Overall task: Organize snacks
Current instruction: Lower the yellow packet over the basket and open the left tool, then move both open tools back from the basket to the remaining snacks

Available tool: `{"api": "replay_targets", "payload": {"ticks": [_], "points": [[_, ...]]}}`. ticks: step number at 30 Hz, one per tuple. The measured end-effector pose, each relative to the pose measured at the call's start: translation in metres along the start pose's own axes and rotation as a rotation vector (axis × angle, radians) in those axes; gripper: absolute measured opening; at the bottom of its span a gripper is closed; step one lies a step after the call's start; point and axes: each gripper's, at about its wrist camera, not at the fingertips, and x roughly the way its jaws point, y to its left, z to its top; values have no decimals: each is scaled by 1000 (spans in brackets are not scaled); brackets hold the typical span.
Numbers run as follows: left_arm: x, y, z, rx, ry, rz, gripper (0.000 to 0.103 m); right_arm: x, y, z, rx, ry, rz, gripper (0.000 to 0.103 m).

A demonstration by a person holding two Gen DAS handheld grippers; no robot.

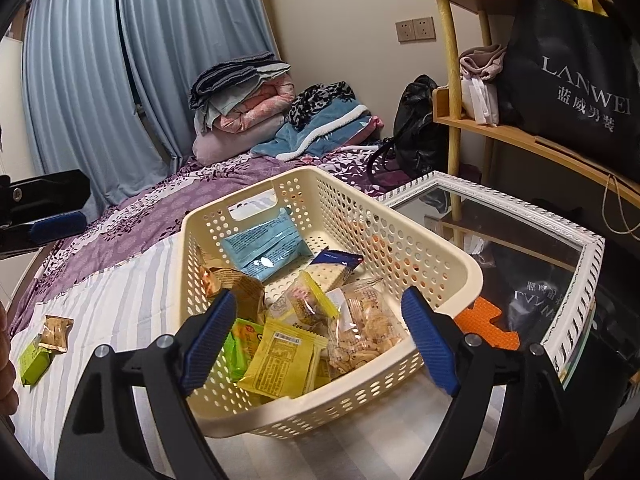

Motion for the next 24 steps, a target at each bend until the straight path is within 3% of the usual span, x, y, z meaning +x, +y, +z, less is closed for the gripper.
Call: {"api": "replay_targets", "payload": {"ticks": [8,18,24], "points": [[-38,38,-12,-77,-56,105,100,-6,28,-2,-85,-27,-1,90],[-85,76,-36,-104,-92,241,100,-18,69,-1,-147,-56,68,90],[-110,99,-49,-145,-106,286,100,-22,98,-6,-196,-44,125,90]]}}
